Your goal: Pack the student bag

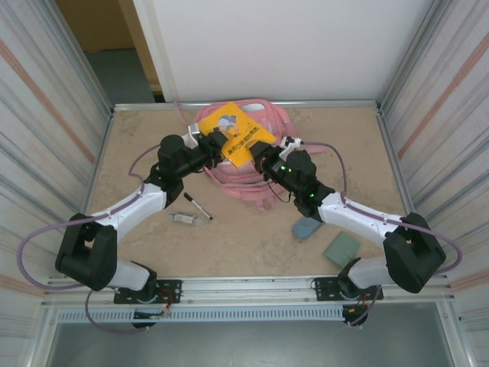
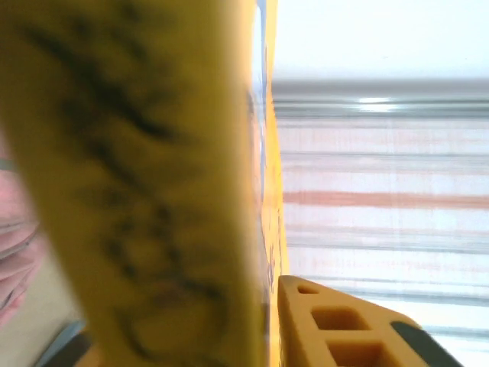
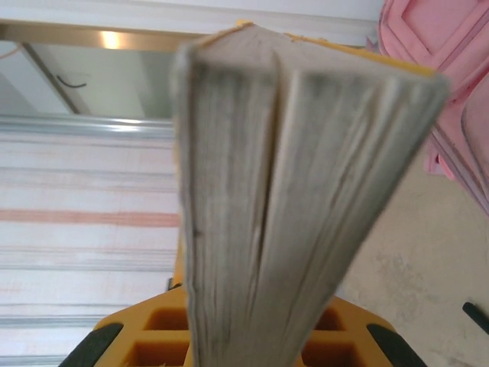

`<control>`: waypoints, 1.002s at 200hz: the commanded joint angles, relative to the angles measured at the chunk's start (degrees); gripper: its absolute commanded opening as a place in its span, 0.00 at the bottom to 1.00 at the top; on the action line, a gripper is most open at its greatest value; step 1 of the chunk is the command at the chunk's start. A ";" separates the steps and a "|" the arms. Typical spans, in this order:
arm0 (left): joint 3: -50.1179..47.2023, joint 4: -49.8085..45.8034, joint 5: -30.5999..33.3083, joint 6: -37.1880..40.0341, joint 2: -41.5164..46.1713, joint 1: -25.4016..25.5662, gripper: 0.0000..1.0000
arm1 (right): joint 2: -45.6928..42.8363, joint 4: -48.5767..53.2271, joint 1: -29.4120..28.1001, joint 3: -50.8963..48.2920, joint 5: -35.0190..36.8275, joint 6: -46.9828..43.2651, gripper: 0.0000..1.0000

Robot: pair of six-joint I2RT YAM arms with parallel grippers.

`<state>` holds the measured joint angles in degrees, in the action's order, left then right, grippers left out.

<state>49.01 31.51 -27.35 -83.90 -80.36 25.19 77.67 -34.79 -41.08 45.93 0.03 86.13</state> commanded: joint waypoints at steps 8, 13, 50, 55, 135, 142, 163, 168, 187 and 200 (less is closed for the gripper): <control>5.09 -10.99 -8.02 12.42 1.20 -0.23 0.41 | -1.86 -3.48 1.07 -0.49 1.72 -2.58 0.09; 5.49 -12.39 -7.99 13.55 1.31 -0.30 0.42 | -2.61 -2.20 1.09 -0.54 2.44 -3.24 0.09; 7.25 -18.48 -10.35 25.83 2.28 -1.54 0.53 | -7.31 5.77 3.83 0.02 3.19 -6.06 0.06; 8.48 -21.59 -10.27 30.66 2.47 -1.55 0.54 | -7.91 5.95 4.70 -0.36 2.70 -5.91 0.05; 17.62 -45.39 4.59 80.90 -9.90 5.76 0.75 | -32.06 33.90 20.58 -4.70 0.44 -16.01 0.00; 18.94 -47.04 5.99 82.05 -11.67 5.75 0.76 | -33.57 35.59 22.54 -4.68 -0.59 -16.33 0.00; 22.32 -50.26 10.76 86.46 -16.05 5.86 0.77 | -37.36 39.88 27.51 -4.54 -3.36 -16.44 0.00; 23.51 -51.38 11.58 87.56 -17.06 5.86 0.78 | -38.24 40.77 28.28 -4.61 -3.49 -16.40 0.00; 27.50 -55.11 15.34 91.94 -20.59 6.68 0.81 | -40.66 42.74 29.95 -4.87 -3.37 -16.26 0.00; 29.45 -56.28 18.35 95.56 -22.60 8.04 0.87 | -41.27 43.30 30.41 -4.98 -3.98 -16.59 0.00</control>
<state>73.21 -19.88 -16.03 1.30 -101.36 31.66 38.74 7.70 -11.51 40.58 -1.54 71.42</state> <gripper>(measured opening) 0.830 0.153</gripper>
